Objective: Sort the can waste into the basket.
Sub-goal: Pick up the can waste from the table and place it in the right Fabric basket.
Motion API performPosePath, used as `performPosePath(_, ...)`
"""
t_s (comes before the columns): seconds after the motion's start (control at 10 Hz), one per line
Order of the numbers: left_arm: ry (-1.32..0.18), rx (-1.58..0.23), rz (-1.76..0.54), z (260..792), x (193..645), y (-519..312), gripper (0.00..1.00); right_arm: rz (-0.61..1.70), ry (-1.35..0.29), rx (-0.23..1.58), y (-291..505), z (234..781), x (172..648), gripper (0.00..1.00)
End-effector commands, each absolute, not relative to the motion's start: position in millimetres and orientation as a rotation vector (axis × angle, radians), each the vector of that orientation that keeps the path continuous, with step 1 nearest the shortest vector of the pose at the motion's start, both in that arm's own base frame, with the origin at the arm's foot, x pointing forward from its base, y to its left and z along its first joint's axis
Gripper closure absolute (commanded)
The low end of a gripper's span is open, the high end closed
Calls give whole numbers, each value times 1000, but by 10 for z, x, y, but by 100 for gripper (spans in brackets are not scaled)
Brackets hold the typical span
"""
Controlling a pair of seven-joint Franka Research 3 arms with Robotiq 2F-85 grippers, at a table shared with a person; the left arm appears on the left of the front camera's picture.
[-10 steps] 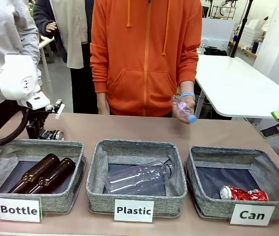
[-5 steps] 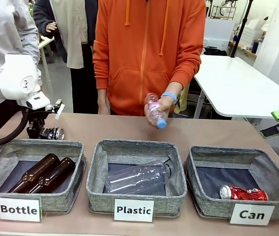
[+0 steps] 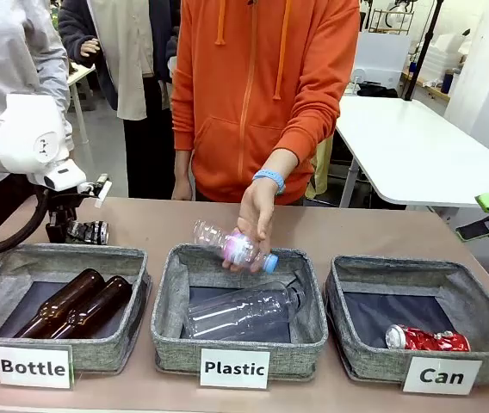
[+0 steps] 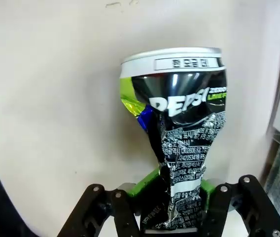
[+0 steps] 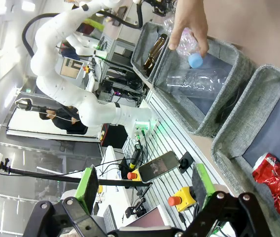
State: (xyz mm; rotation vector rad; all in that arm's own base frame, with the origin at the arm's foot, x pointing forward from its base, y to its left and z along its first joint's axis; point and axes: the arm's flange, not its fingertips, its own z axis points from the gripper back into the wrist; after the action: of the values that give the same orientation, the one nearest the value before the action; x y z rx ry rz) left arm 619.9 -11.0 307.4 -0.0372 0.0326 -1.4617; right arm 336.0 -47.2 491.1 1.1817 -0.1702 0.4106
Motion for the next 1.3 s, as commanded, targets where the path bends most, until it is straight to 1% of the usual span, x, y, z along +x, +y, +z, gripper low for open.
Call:
performPosePath(0.0,21,-20,-1484,3402,5954,48,100,434,-170,1177,-510,4909,3347,0)
performPosePath(0.1,-25,-36,-1508,3642,5760,132,100,434,-170,1177,-510,4909,3347,0)
performPosePath(0.2,-109,-49,-1514,3897,5514,217,100,434,-170,1177,-510,4909,3347,0)
performPosePath(0.3,-204,-113,-1544,4142,5257,308,100,434,-170,1177,-510,4909,3347,0)
performPosePath(0.4,-265,-170,-1552,4315,5060,399,100,434,-170,1177,-510,4909,3347,0)
performPosePath(0.5,-305,-276,-1577,4535,4770,558,100,434,-170,1177,-510,4909,3347,0)
performPosePath(0.6,-303,-361,-1610,4644,4505,696,100,434,-170,1177,-510,4909,3347,0)
performPosePath(0.8,-262,-469,-1659,4699,4137,889,100,434,-170,1177,-510,4909,3347,0)
performPosePath(0.9,-313,-470,-1605,4670,4126,909,100,434,-170,1177,-510,4909,3347,0)
performPosePath(1.0,-350,-482,-1496,4634,4269,970,100,434,-170,1177,-510,4909,3347,0)
performPosePath(1.1,-312,-477,-1620,4728,4047,908,100,434,-170,1177,-510,4909,3347,0)
performPosePath(1.2,-312,-477,-1620,4728,4047,908,100,434,-170,1177,-510,4909,3347,0)
